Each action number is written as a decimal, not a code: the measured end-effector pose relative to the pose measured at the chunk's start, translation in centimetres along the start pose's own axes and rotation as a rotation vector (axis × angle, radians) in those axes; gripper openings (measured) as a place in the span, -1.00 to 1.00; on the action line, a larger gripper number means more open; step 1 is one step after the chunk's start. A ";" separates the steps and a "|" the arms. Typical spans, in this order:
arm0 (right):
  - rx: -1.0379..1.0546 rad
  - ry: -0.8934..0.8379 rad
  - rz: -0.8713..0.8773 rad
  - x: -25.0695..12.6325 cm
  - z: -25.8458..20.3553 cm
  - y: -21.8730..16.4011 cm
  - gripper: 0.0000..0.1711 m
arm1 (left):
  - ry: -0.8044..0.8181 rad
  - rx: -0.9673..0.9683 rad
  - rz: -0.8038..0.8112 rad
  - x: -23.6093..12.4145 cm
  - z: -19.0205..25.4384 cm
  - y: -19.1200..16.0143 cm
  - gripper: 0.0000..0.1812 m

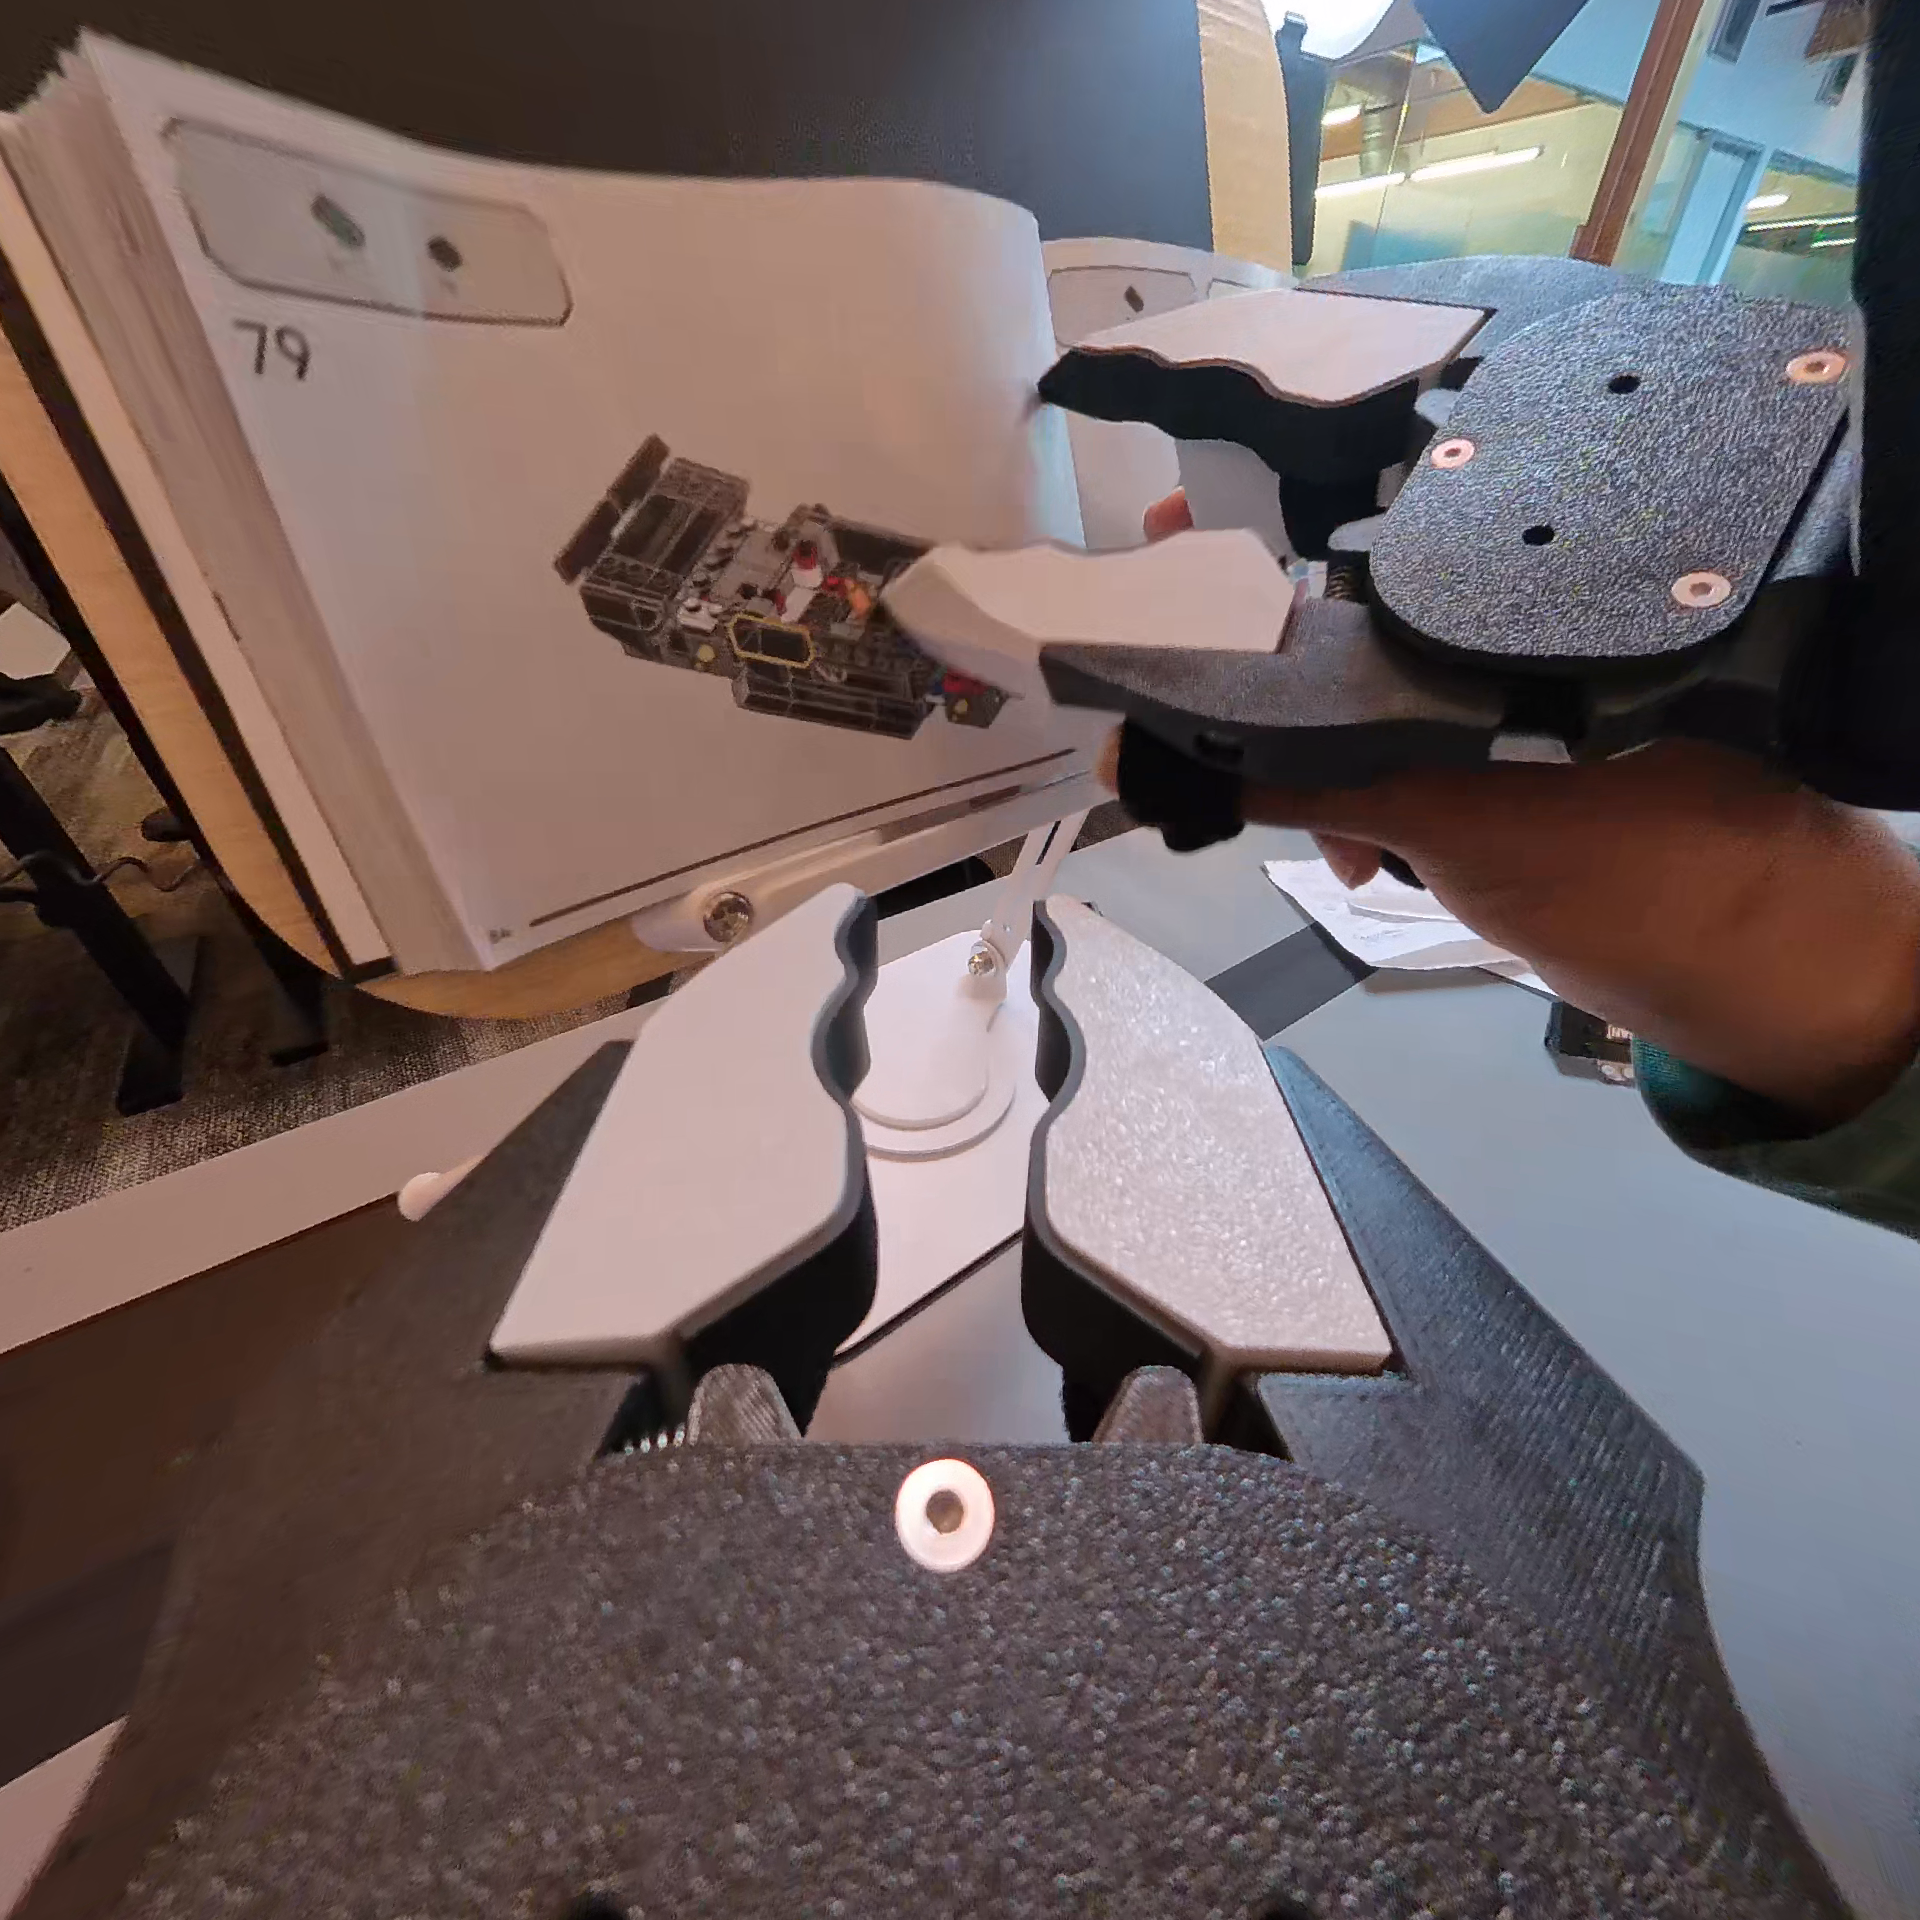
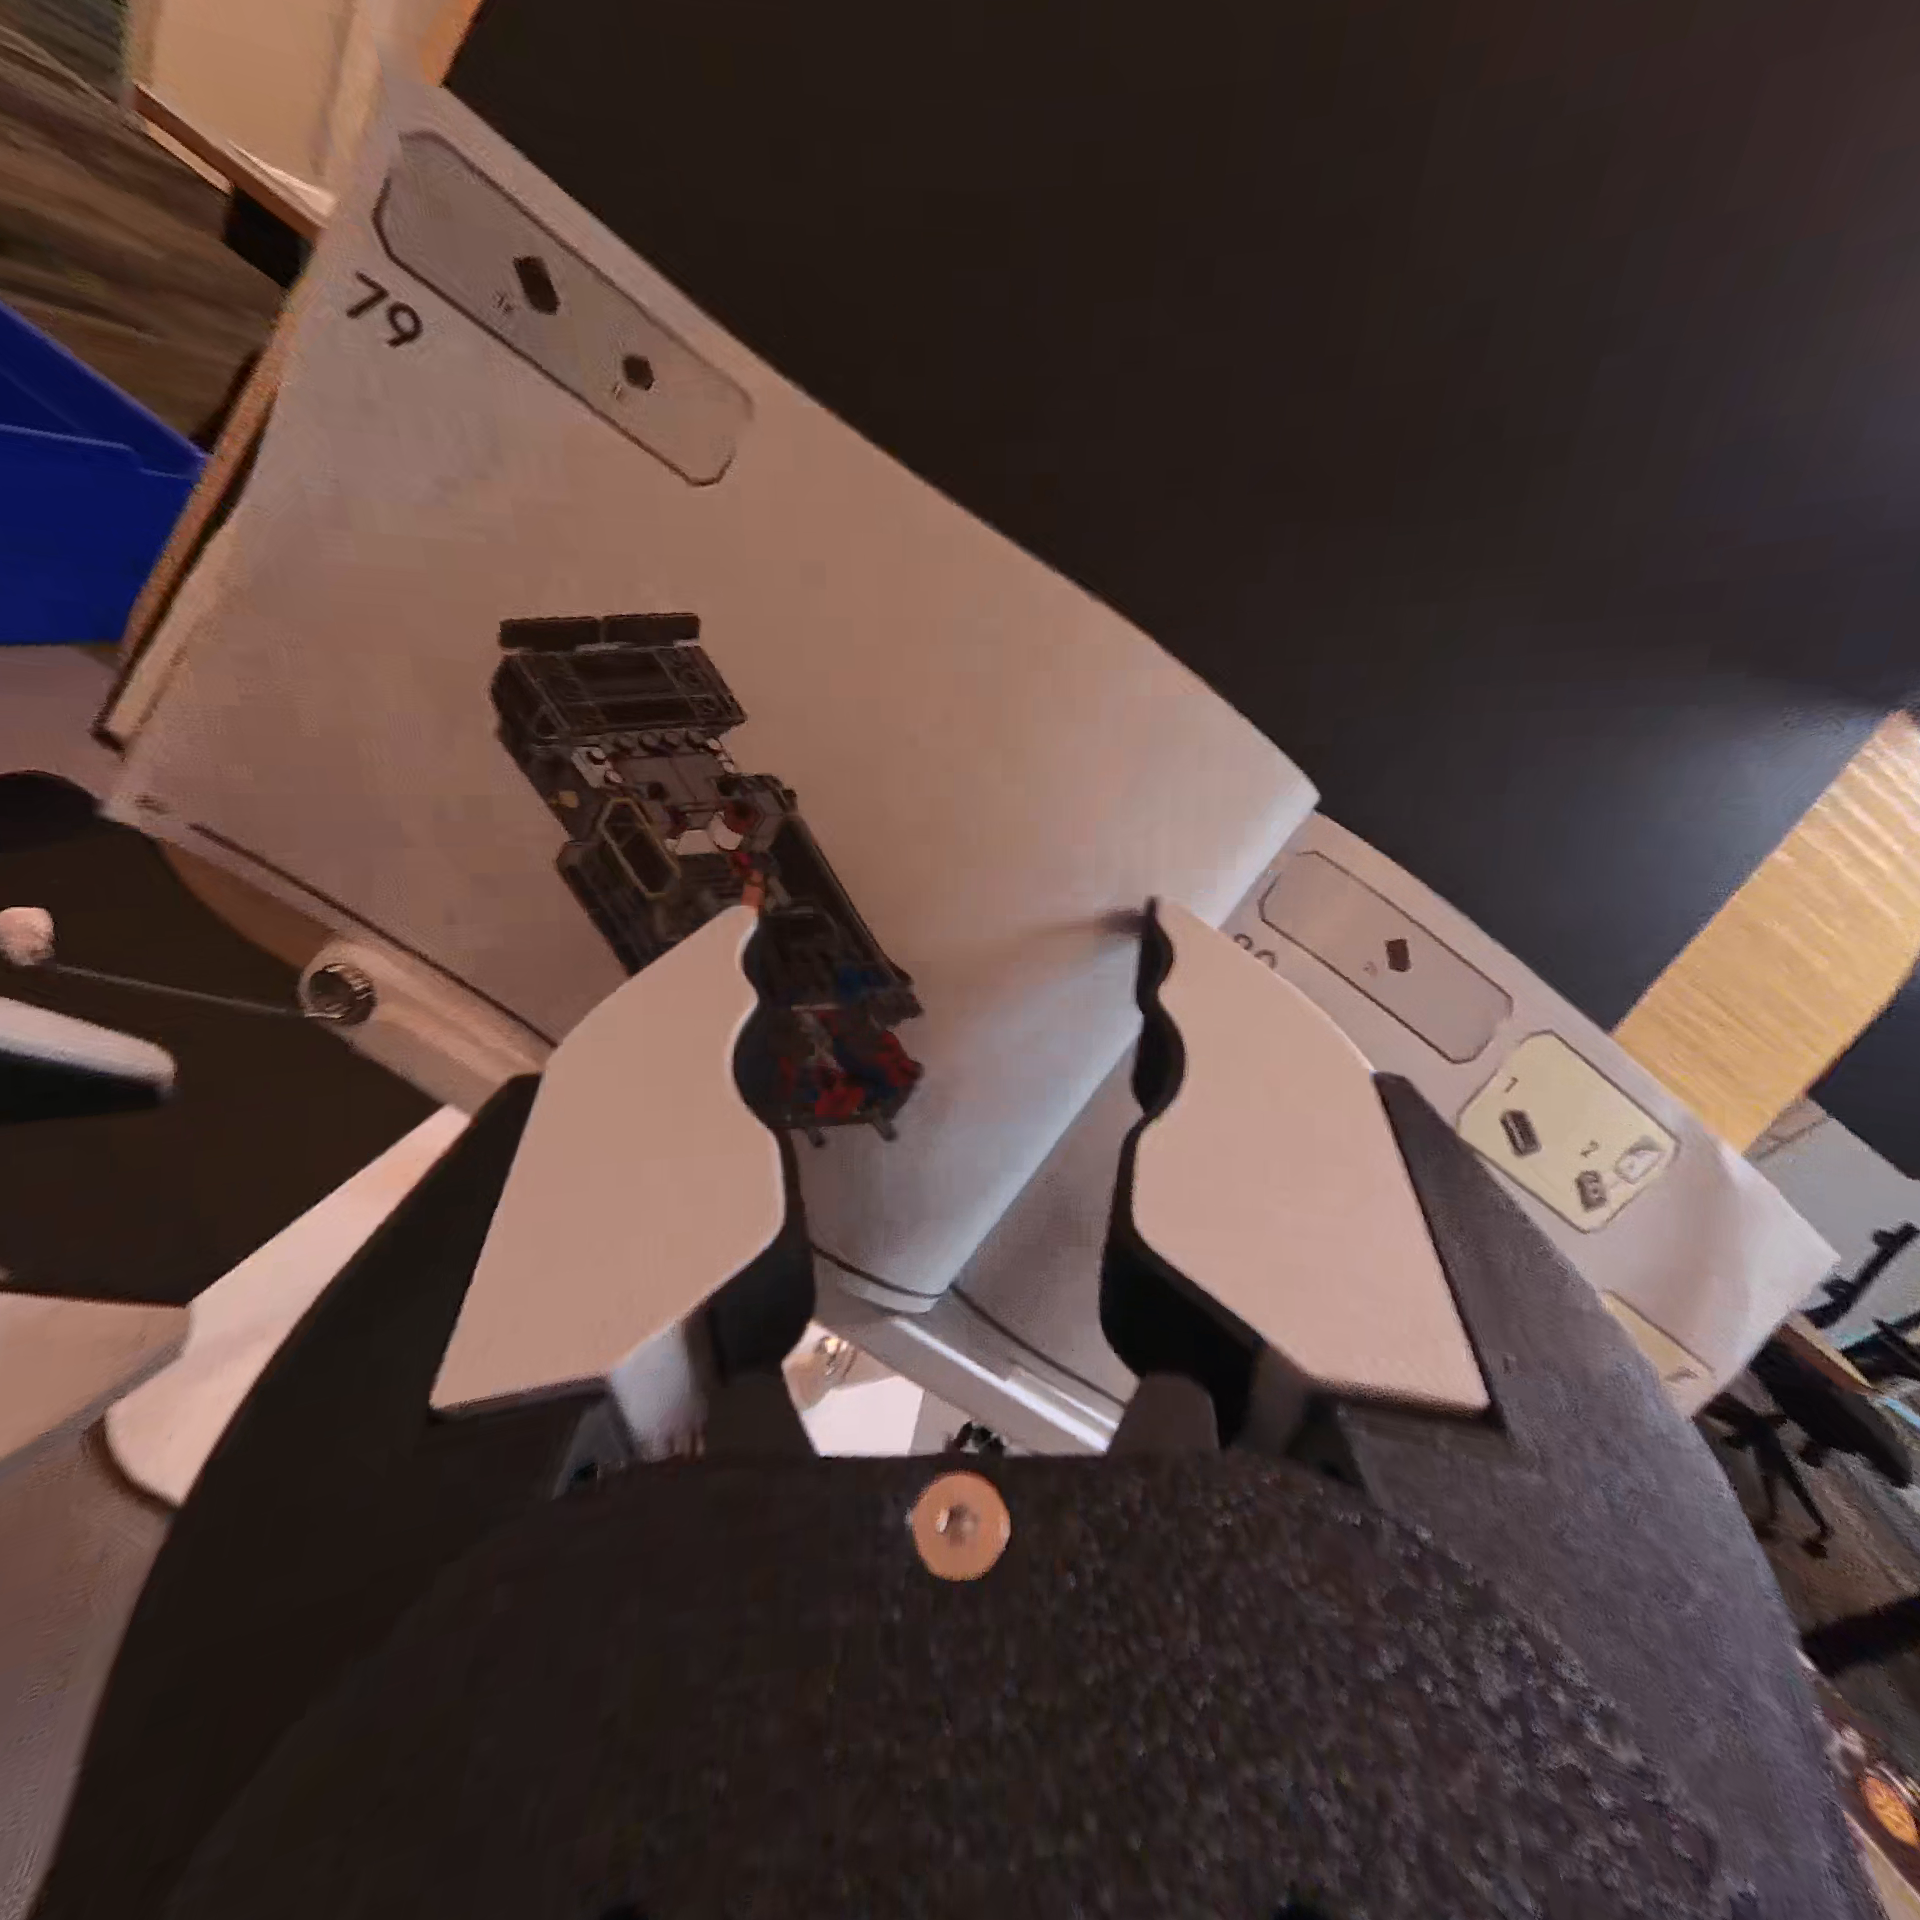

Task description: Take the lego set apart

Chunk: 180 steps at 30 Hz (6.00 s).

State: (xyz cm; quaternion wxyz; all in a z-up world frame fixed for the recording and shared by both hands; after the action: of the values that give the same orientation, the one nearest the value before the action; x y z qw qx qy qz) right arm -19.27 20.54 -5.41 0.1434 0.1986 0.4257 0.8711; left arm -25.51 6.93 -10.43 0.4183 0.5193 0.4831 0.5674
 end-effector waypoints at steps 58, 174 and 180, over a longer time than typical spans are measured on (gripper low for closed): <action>0.331 0.327 0.051 -5.4 11.2 -6.6 -0.73 | -0.359 0.094 -0.132 8.9 5.4 4.2 -0.58; 0.299 0.167 -0.116 -2.4 13.5 -6.3 -1.00 | 0.064 0.400 -0.274 9.6 -0.9 3.2 -1.00; 0.305 0.178 -0.120 -2.8 13.5 -6.8 -0.98 | 0.128 0.404 -0.256 8.1 -2.8 3.5 -1.00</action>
State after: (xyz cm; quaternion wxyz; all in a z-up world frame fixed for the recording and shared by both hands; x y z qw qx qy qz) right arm -9.89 32.68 -3.95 0.1254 0.1144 0.5748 0.8005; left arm -29.09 13.87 -5.43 0.3430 0.4900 0.6740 0.4336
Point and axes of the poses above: each gripper's, where its closed fingertips meet, x out along the fingers, y out of its top, z = x × y across the jaws, the point moved 10 cm from there along -x, back along the fingers, and after that the axes turned 13 degrees about z, right-handed, at the moved point
